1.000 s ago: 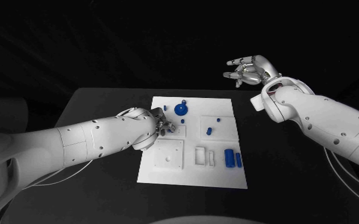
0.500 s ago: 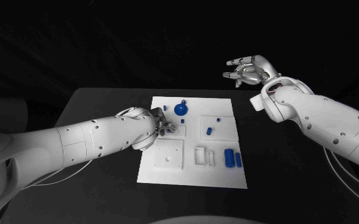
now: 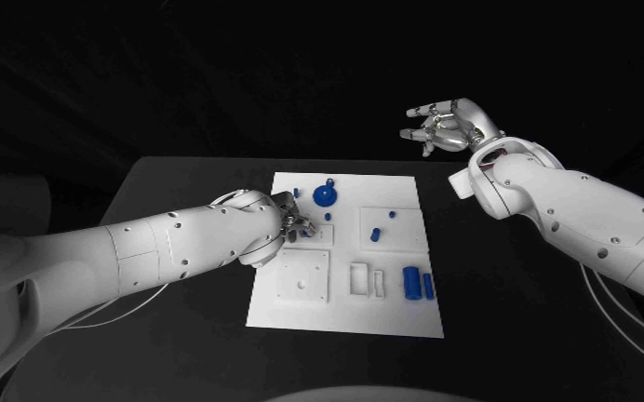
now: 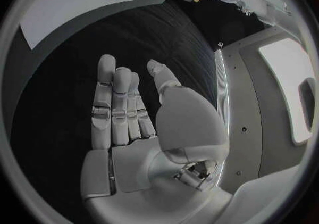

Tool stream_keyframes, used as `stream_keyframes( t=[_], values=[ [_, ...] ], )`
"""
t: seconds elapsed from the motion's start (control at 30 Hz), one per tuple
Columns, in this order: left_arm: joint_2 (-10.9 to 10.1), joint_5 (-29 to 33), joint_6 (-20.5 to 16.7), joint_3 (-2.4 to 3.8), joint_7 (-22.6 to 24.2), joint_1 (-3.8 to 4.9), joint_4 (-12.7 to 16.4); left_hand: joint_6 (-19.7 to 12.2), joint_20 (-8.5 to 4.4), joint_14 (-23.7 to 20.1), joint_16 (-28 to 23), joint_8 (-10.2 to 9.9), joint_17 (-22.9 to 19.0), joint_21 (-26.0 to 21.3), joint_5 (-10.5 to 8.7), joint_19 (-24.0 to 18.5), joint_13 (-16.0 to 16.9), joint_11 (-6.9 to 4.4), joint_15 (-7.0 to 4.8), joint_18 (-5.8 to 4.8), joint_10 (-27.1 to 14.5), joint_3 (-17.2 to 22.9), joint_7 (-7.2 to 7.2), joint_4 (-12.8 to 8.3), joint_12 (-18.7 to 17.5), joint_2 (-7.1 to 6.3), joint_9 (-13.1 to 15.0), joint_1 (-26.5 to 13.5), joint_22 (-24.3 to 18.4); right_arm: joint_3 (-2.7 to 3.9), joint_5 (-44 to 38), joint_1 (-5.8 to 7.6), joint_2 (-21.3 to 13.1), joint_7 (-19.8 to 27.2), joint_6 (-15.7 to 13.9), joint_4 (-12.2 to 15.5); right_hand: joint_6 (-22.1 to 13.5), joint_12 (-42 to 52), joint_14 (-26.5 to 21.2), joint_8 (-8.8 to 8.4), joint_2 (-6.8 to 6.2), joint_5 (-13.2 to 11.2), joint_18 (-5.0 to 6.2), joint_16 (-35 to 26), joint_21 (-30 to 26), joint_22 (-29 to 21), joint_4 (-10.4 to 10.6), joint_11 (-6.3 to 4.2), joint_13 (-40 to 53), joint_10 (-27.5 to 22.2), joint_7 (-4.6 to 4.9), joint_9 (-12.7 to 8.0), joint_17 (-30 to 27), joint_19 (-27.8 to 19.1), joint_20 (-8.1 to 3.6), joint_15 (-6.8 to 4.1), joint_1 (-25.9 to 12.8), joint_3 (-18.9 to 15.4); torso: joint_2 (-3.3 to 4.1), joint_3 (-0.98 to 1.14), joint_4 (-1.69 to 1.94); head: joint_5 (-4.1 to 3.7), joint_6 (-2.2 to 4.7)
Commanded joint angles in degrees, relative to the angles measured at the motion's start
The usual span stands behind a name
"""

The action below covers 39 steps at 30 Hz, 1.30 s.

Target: Assemble the parts on the task board

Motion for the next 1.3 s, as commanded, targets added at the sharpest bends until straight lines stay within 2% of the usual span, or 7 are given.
stream_keyframes(
  t=[0.03, 0.57, 0.6, 0.97, 1.23, 1.3],
  values=[
    [0.42, -0.35, 3.83, -0.41, -1.41, -0.59, -0.33, 11.57, 0.33, 0.28, 0.30, -0.07, 0.03, 0.21, -0.36, -0.07, -0.02, -1.19, -0.10, 0.67, 1.79, 0.96, -7.09, -0.95, 0.20, 0.63, -0.14, 1.03, 0.96, 0.04, 0.03, 0.01, 0.11, 0.53, 0.74, -0.07, 0.05, 0.24, -0.36, -0.16, 0.12, 0.35, 0.80, 0.32, 0.12, 0.08, -0.04, 0.14, -0.08, -0.32, 0.08, 0.05, -0.07, -0.09, 0.17, 0.03, -0.52, 0.19, 0.01, 0.02, 0.00, 0.01, -0.07],
    [1.50, -1.48, 5.21, -0.41, -1.34, -0.59, -0.93, 12.35, 1.60, 0.39, 1.26, 0.56, 0.89, 0.62, -0.59, -0.13, -0.11, -1.30, 0.03, 1.83, 1.78, 0.48, -7.39, -0.37, 1.05, 0.66, 0.69, 1.16, 1.03, 0.04, 0.03, 0.01, 0.29, 0.53, 0.89, -0.19, 0.01, 0.20, -0.38, -0.16, 0.06, 0.78, 0.80, 0.32, 0.13, 0.11, -0.07, 0.13, -0.10, -0.32, 0.09, 0.05, -0.08, -0.11, 0.16, 0.03, -0.54, 0.29, -0.01, 0.05, 0.00, -0.10, -0.06],
    [1.55, -1.70, 5.26, -0.41, -1.33, -0.59, -0.93, 12.28, 1.92, 0.36, 1.41, 0.64, 0.95, 0.78, -0.63, -0.20, -0.08, -1.30, 0.07, 2.16, 1.78, 0.43, -7.41, -0.22, 1.20, 0.65, 1.04, 1.21, 1.02, 0.04, 0.03, 0.01, 0.29, 0.53, 0.88, -0.18, 0.01, 0.20, -0.38, -0.16, 0.06, 0.78, 0.80, 0.32, 0.13, 0.11, -0.07, 0.13, -0.10, -0.32, 0.09, 0.05, -0.08, -0.11, 0.16, 0.03, -0.54, 0.29, -0.01, 0.05, 0.00, -0.08, -0.06],
    [2.21, -3.77, 4.62, -0.40, -1.13, -0.59, -1.25, 12.27, 2.23, 0.36, 1.48, 0.72, 0.87, 0.97, -0.71, -0.22, -0.12, -1.31, 0.05, 2.54, 1.77, 0.27, -7.46, 0.32, 1.28, 0.53, 1.36, 1.08, 0.99, 0.04, 0.04, 0.01, 0.39, 0.57, 0.91, -0.19, 0.01, 0.20, -0.39, -0.16, 0.07, 0.91, 0.80, 0.32, 0.13, 0.12, -0.06, 0.13, -0.10, -0.31, 0.10, 0.05, -0.08, -0.11, 0.16, 0.03, -0.58, 0.31, 0.02, 0.05, -0.02, -0.11, -0.05],
    [2.61, -3.94, 4.83, -0.40, -0.92, -0.59, -1.68, 12.37, 2.52, 0.35, 1.58, 0.88, 0.87, 1.05, -2.09, -0.28, -0.11, -1.35, 0.05, 2.78, 1.77, -0.36, -7.58, 1.42, 1.39, 0.35, 1.68, 1.07, 0.96, 0.04, 0.07, 0.01, 0.40, 0.57, 0.92, -0.19, 0.06, 0.19, -0.39, -0.15, 0.04, 1.04, 0.79, 0.32, 0.13, 0.13, -0.06, 0.13, -0.11, -0.32, 0.09, 0.05, -0.08, -0.11, 0.16, 0.03, -0.64, 0.35, 0.00, 0.05, 0.01, -0.22, -0.06],
    [2.74, -3.95, 4.84, -0.40, -0.84, -0.59, -1.85, 12.40, 2.61, 0.34, 1.61, 0.92, 0.87, 1.06, -3.82, -0.28, -0.10, -1.36, 0.05, 2.85, 1.77, -0.68, -7.62, 1.93, 1.43, 0.38, 1.75, 1.19, 0.95, 0.04, 0.08, 0.01, 0.42, 0.58, 0.94, -0.19, 0.06, 0.19, -0.39, -0.15, 0.04, 1.04, 0.79, 0.32, 0.13, 0.13, -0.06, 0.13, -0.11, -0.32, 0.09, 0.05, -0.08, -0.11, 0.16, 0.03, -0.64, 0.35, 0.00, 0.07, 0.00, -0.22, -0.08]
  ],
)
